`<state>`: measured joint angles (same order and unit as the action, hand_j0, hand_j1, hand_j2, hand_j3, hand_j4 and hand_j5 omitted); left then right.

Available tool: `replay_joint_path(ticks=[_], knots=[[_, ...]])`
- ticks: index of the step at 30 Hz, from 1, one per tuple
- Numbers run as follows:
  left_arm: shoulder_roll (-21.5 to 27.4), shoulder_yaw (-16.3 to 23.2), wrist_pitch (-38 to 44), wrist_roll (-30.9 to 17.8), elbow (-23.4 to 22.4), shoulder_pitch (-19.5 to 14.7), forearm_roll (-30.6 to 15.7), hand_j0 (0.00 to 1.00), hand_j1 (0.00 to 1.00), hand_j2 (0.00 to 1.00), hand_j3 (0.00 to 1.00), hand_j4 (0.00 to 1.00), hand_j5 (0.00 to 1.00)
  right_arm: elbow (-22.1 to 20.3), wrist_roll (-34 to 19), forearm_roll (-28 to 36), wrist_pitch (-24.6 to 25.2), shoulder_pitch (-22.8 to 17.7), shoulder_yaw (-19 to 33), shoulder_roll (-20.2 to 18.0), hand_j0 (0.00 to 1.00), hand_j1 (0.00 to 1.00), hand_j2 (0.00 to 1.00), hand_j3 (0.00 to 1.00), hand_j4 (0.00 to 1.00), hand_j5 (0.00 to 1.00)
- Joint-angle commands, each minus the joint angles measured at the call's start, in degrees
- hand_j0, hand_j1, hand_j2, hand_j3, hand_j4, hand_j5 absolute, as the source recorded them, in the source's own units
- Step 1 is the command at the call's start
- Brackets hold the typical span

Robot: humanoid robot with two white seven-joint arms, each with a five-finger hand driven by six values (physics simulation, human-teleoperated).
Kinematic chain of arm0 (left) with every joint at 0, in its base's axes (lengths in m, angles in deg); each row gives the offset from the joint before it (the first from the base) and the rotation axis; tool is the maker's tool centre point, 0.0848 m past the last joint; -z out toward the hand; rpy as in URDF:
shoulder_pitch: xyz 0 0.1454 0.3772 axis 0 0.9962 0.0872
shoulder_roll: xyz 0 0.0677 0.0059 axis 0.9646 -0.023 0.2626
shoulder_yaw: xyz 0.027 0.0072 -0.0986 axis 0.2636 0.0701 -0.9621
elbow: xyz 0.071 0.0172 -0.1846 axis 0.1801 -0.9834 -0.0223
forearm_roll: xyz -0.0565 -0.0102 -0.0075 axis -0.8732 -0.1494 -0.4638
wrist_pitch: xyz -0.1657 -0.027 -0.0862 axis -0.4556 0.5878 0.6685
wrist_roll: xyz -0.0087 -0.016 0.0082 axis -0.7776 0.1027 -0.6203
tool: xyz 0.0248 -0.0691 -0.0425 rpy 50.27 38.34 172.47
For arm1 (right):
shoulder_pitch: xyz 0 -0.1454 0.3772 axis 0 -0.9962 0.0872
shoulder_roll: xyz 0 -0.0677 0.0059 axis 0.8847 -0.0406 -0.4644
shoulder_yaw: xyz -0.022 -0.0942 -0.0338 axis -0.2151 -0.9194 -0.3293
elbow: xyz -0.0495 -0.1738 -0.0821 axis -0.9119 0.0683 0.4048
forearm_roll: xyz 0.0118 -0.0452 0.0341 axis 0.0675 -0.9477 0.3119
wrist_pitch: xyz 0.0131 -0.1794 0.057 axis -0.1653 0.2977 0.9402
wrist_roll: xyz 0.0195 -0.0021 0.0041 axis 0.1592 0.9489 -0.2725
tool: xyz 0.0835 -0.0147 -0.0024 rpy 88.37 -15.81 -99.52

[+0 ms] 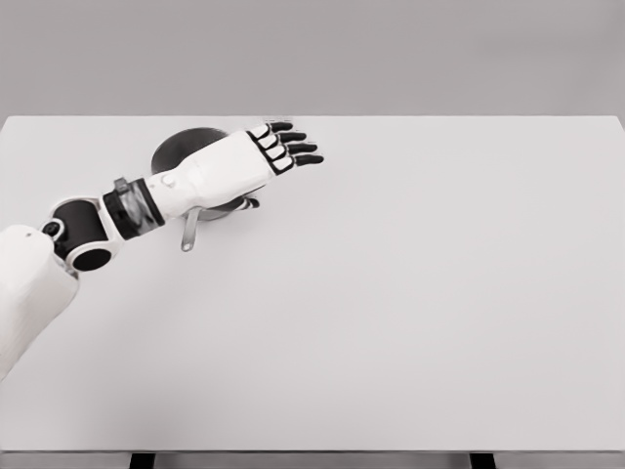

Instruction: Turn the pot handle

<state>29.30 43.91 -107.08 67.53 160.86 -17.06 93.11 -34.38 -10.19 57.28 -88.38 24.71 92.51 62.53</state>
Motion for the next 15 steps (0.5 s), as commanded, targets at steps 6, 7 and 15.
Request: replay_joint_path(ticks=[6, 7, 15], knots=[[0.59, 0.39, 0.02, 0.32, -0.02, 0.79, -0.22, 1.0, 1.0, 1.0, 1.0, 1.0, 1.0, 0.0, 0.0, 0.03, 0.0, 0.0, 0.01, 0.0, 1.0, 1.0, 1.0, 1.0, 1.0, 1.0], [0.68, 0.39, 0.02, 0.41, -0.11, 0.88, -0.04, 1.0, 1.0, 1.0, 1.0, 1.0, 1.0, 0.0, 0.0, 0.03, 0.0, 0.0, 0.01, 0.0, 1.0, 1.0, 1.0, 1.0, 1.0, 1.0], [0.85, 0.12, 0.02, 0.58, -0.19, 2.02, -0.22, 1.0, 1.0, 1.0, 1.0, 1.0, 1.0, 0.0, 0.0, 0.03, 0.0, 0.0, 0.01, 0.0, 1.0, 1.0, 1.0, 1.0, 1.0, 1.0]])
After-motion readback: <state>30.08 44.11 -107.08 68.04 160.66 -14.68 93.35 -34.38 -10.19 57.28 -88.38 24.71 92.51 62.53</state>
